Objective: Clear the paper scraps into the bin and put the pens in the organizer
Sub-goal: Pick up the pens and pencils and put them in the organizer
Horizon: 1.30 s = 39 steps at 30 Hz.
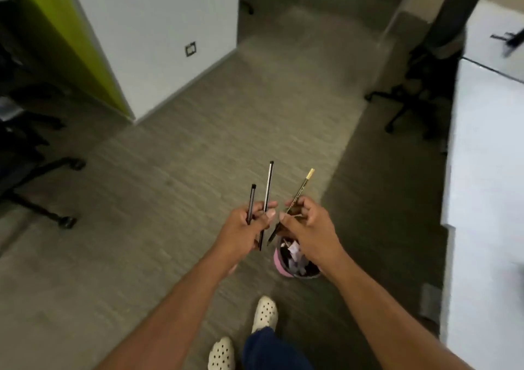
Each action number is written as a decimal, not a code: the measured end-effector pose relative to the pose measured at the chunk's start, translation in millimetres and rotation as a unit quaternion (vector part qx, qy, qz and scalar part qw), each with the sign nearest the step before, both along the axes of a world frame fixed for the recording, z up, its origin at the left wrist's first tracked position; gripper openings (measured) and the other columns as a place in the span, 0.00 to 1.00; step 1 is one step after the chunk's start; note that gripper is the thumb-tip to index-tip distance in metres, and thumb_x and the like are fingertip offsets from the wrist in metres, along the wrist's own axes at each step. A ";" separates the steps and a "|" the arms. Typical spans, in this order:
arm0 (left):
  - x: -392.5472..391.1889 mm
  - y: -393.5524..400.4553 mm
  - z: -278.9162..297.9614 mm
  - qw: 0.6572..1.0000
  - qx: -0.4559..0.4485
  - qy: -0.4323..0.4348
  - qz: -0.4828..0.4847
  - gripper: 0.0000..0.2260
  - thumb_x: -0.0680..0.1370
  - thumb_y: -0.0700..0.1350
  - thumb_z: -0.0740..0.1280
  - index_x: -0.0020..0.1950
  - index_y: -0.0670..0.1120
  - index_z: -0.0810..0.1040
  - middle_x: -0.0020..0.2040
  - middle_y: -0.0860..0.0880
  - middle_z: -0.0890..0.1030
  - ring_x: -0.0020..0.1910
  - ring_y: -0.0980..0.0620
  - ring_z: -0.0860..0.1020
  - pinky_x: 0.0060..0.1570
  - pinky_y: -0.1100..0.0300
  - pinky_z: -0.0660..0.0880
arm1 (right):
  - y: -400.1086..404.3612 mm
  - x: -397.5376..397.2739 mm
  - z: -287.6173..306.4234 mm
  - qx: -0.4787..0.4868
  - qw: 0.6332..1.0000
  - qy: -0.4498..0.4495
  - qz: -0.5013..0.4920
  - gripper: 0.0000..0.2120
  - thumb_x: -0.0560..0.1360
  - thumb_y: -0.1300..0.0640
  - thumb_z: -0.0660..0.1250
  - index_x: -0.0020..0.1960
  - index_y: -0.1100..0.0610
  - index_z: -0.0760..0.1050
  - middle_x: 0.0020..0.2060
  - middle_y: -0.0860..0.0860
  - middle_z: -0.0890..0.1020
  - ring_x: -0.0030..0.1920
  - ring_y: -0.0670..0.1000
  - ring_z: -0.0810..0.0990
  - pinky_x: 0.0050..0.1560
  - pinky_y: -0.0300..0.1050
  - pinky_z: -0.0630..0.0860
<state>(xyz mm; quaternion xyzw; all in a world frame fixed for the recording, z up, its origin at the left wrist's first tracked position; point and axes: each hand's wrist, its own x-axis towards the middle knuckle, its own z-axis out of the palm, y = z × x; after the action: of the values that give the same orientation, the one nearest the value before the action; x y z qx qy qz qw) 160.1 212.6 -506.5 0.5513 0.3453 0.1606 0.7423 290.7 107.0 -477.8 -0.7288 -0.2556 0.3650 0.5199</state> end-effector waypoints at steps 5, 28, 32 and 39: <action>53.1 -60.3 44.9 0.992 0.034 -0.029 -0.117 0.07 0.81 0.46 0.70 0.56 0.54 0.86 0.30 0.60 0.82 0.24 0.66 0.76 0.23 0.72 0.69 | -93.4 21.4 34.9 -0.034 0.989 -0.119 -0.076 0.04 0.79 0.55 0.73 0.50 0.54 0.79 0.44 0.51 0.86 0.46 0.48 0.86 0.45 0.47 0.84; 362.0 -371.2 55.6 0.863 0.180 0.037 -0.470 0.07 0.81 0.57 0.67 0.55 0.66 0.83 0.41 0.65 0.84 0.33 0.66 0.80 0.28 0.70 0.72 | -446.2 228.8 5.2 0.029 0.887 -0.010 -0.460 0.14 0.76 0.58 0.76 0.58 0.48 0.77 0.47 0.47 0.86 0.46 0.48 0.89 0.43 0.39 0.85; 394.1 -392.3 55.1 0.867 0.189 0.058 -0.458 0.07 0.81 0.55 0.68 0.56 0.61 0.84 0.37 0.64 0.83 0.35 0.64 0.80 0.27 0.70 0.72 | -478.1 272.9 -4.5 0.060 0.864 -0.007 -0.499 0.04 0.81 0.58 0.70 0.55 0.53 0.80 0.44 0.50 0.87 0.46 0.50 0.89 0.43 0.38 0.84; 410.1 -392.0 34.0 0.865 0.200 0.087 -0.451 0.06 0.80 0.56 0.69 0.54 0.63 0.84 0.43 0.63 0.84 0.44 0.64 0.82 0.34 0.67 0.73 | -535.7 384.9 -24.6 0.012 0.812 -0.087 -0.577 0.05 0.80 0.56 0.71 0.50 0.57 0.84 0.42 0.50 0.87 0.44 0.48 0.88 0.50 0.44 0.85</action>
<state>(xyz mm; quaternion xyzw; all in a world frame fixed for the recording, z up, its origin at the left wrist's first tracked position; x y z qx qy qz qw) 570.2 -179.4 -472.5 0.7952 0.0826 -0.1752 0.5745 675.6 -428.7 -502.3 -0.7647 0.1634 -0.0708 0.6193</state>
